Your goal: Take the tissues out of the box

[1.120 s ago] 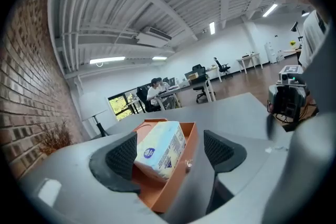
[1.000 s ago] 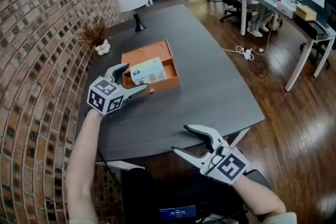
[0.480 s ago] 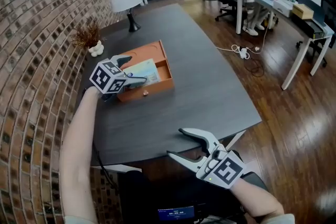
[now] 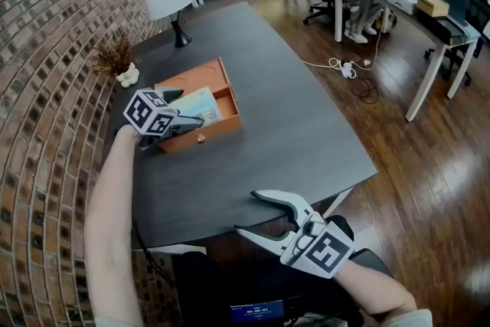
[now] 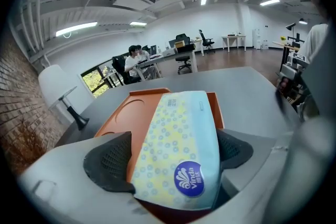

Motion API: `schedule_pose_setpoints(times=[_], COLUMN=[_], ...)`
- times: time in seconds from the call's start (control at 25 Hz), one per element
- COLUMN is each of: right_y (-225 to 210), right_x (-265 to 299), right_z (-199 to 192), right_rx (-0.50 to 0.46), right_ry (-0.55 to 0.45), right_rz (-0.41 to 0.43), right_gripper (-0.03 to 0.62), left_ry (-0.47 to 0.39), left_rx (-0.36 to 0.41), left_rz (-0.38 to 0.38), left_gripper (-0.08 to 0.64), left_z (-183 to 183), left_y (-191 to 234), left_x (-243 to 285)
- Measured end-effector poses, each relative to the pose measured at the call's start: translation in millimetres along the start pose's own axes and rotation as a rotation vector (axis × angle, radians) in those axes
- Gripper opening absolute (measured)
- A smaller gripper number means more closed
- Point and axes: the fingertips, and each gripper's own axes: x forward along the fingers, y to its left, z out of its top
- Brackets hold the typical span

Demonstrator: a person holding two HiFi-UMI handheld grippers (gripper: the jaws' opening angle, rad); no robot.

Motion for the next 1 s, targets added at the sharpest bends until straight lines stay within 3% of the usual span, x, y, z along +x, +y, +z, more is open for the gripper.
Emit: schedule_pose_setpoints(times=[0.32, 0.64, 0.84, 1.0], right_y=[-1, -1, -4, 0], right_x=[-1, -2, -2, -1], right_z=[-2, -5, -2, -5], right_rx=[0.005, 0.008, -0.002, -0.006], right_ry=[0.015, 0.034, 0.021, 0.039], right_rz=[-0.003, -0.001, -0.015, -0.015], right_gripper=[0.264, 0.264, 0.264, 0.264], left_ry=[0.014, 0.021, -0.060, -0.213], left_rx=[0.044, 0.096, 0.114, 0.099], left_rz=[-0.030, -0.006, 0.059, 0.094], left_gripper=[0.402, 0.385, 0.383, 0.382], left_z=[5, 8, 32, 56], left_y=[-6, -9, -6, -24], left_x=[0, -14, -41, -71])
